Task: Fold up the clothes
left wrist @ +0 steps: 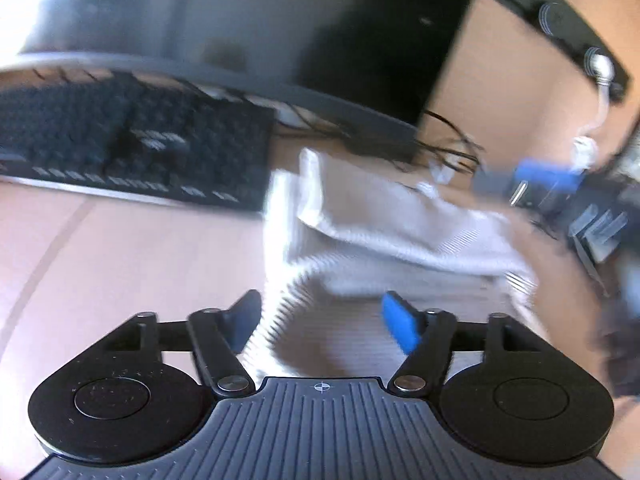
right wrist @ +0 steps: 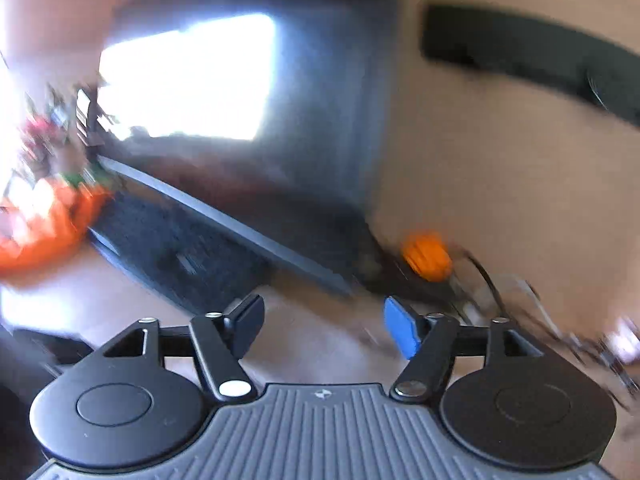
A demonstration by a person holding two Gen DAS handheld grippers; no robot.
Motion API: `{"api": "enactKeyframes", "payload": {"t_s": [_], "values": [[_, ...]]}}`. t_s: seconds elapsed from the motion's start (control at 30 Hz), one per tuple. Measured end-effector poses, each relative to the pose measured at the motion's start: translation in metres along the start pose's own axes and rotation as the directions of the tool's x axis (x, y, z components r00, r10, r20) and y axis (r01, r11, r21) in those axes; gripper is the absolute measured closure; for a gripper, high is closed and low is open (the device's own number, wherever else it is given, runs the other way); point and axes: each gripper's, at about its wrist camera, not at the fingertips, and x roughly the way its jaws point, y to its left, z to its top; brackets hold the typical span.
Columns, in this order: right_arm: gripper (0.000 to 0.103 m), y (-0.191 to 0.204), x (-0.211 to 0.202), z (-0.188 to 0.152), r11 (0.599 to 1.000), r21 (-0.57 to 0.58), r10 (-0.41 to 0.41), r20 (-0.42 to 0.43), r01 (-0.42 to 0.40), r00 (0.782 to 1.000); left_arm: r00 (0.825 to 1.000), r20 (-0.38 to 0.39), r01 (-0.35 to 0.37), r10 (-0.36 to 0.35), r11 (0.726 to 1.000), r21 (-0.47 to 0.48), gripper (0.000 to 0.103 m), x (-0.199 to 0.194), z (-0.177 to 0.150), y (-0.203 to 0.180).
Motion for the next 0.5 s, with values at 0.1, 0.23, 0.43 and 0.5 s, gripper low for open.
{"api": "enactKeyframes", "payload": {"t_s": [0.1, 0.23, 0.43, 0.5], "values": [[0.034, -0.011, 0.001, -0.046, 0.989, -0.039, -0.147, -0.105, 0.144, 0.983, 0.993, -0.078, 0.091, -0.088, 0.995, 0.036, 0.02, 0.003, -0.012, -0.011], [0.034, -0.036, -0.005, -0.097, 0.97, -0.049, -0.241, -0.248, 0.237, 0.938, 0.977, -0.166, 0.147, -0.131, 0.985, 0.086, 0.016, 0.022, -0.021, -0.029], [0.02, -0.062, -0.027, -0.128, 0.948, -0.057, -0.318, -0.241, 0.313, 0.917, 0.968, -0.21, 0.167, -0.137, 0.977, 0.134, 0.01, 0.045, -0.015, -0.059], [0.019, -0.069, -0.035, -0.134, 0.94, -0.074, -0.341, -0.237, 0.333, 0.909, 0.961, -0.225, 0.193, -0.158, 0.971, 0.143, 0.01, 0.056, -0.014, -0.073]]}}
